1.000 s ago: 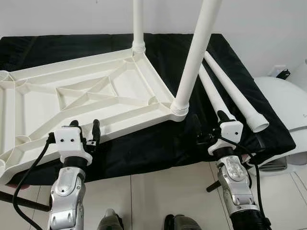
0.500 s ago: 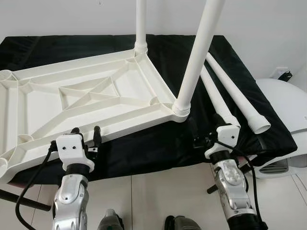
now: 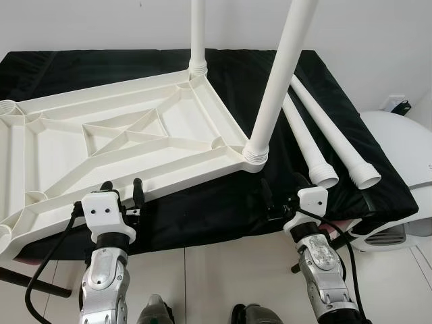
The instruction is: Building children table
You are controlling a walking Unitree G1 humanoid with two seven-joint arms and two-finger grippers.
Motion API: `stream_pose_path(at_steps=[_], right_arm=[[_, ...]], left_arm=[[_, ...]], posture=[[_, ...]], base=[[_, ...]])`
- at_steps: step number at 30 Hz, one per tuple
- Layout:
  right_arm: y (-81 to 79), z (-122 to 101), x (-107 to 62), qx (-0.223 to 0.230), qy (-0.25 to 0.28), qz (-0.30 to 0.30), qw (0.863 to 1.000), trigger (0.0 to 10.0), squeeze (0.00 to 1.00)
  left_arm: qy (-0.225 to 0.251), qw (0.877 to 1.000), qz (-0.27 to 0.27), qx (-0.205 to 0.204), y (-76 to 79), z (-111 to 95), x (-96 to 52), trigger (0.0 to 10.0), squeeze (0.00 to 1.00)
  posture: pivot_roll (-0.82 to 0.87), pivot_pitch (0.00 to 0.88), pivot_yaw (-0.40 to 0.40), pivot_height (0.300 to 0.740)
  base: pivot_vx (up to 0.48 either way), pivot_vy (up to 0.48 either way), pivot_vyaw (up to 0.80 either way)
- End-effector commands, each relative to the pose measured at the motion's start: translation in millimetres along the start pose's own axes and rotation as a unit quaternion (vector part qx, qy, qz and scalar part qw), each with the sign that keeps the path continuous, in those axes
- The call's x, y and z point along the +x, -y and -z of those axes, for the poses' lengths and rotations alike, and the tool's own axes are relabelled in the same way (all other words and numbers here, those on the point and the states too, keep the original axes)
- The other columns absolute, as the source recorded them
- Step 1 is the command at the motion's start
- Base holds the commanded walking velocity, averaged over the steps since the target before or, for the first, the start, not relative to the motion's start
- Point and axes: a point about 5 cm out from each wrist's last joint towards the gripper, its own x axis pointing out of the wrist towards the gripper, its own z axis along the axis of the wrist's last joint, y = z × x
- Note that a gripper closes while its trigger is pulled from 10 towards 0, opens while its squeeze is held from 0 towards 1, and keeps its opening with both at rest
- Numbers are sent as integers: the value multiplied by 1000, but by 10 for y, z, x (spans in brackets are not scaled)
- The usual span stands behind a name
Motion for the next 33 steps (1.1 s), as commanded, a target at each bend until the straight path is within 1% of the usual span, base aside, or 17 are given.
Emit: stream_pose_path(at_steps=[1, 12, 19, 23, 24, 27, 28, 29, 31, 32, 33], right_arm=[[1, 25, -28, -6, -3, -2, 1000, 10000, 0], [8, 24, -17, -6, -1, 1, 1000, 10000, 0], [8, 21, -10, -7, 0, 1, 1000, 10000, 0], [3, 37, -15, -17, 0, -11, 1000, 10000, 0], [-25, 31, -22, -16, 3, -28, 999, 10000, 0], [-32, 29, -24, -15, 3, -33, 999, 10000, 0], [-51, 28, -31, -15, 5, -47, 999, 10000, 0], [-51, 28, -31, -15, 5, -47, 999, 10000, 0], [-111, 10, -53, -12, 13, -91, 996, 10000, 0], [-111, 10, -53, -12, 13, -91, 996, 10000, 0], [-177, -11, -90, -11, 18, -140, 990, 10000, 0]], left_arm=[[-36, 999, 4, 0, 26, 142, -38, 10000, 0], [-24, 1000, 7, 5, 19, 113, -7, 10000, 0], [-24, 1000, 7, 7, 17, 127, -28, 10000, 0], [-24, 1000, 7, 11, 2, 148, -39, 10000, 0], [-19, 1000, 14, 16, 1, 136, -44, 10000, 0], [-17, 1000, 16, 18, 2, 133, -45, 10000, 0], [-15, 999, 25, 18, 11, 133, -49, 10000, 0], [-15, 999, 25, 18, 11, 133, -49, 10000, 0], [-4, 998, 59, 21, 61, 114, -65, 10000, 0], [-4, 998, 59, 21, 61, 114, -65, 10000, 0], [8, 996, 92, 18, 106, 81, -83, 10000, 0]], posture=[[53, 104, -33, 740], [55, 106, -31, 740], [57, 108, -35, 740], [59, 108, -37, 740], [59, 109, -37, 740], [59, 109, -37, 740], [57, 111, -35, 740], [57, 111, -35, 740], [57, 112, -36, 740], [57, 112, -36, 740], [54, 114, -32, 740]], base=[[0, 0, 0], [0, 0, 0], [0, 0, 0], [0, 0, 0], [0, 0, 0], [0, 0, 0], [0, 0, 0], [0, 0, 0], [0, 0, 0], [0, 0, 0], [0, 0, 0]])
